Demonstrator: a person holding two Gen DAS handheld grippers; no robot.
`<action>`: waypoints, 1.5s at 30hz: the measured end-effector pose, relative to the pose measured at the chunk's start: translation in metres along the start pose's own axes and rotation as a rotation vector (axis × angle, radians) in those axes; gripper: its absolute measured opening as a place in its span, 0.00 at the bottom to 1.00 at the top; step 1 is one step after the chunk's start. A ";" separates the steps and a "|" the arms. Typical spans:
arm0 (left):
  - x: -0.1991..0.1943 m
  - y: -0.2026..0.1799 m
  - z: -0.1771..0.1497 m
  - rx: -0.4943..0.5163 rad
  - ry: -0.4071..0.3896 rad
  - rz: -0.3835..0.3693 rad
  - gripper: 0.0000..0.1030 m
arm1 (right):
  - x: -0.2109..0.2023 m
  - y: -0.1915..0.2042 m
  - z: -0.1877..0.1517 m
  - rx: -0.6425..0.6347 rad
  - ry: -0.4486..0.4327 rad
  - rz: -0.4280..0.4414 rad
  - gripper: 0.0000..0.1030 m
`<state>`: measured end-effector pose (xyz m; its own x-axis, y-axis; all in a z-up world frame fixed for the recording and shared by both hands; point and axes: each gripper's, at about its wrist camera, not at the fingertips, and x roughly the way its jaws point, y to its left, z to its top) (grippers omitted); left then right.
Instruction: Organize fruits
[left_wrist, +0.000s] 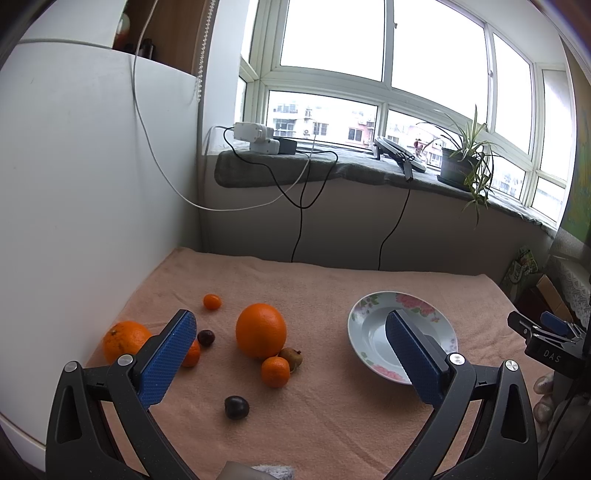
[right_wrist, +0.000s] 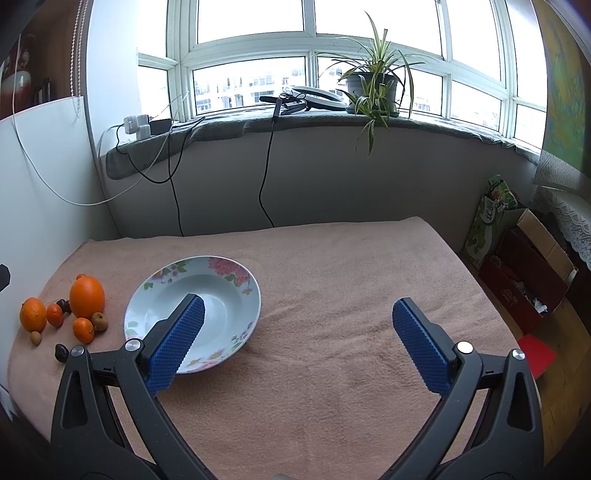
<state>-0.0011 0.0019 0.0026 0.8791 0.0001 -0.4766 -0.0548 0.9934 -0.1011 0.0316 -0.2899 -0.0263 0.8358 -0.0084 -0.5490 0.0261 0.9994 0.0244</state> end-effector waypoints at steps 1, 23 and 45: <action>0.000 0.000 0.000 0.000 0.000 0.000 0.99 | 0.000 -0.001 0.001 0.000 0.000 0.000 1.00; 0.001 0.006 0.000 -0.013 0.006 0.000 0.99 | 0.005 0.008 0.000 -0.008 0.023 0.016 1.00; 0.036 0.051 -0.019 -0.135 0.121 -0.074 0.93 | 0.046 0.073 0.026 -0.118 0.083 0.276 1.00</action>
<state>0.0187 0.0505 -0.0366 0.8200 -0.0947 -0.5645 -0.0624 0.9656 -0.2525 0.0857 -0.2185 -0.0279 0.7545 0.2623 -0.6016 -0.2637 0.9606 0.0881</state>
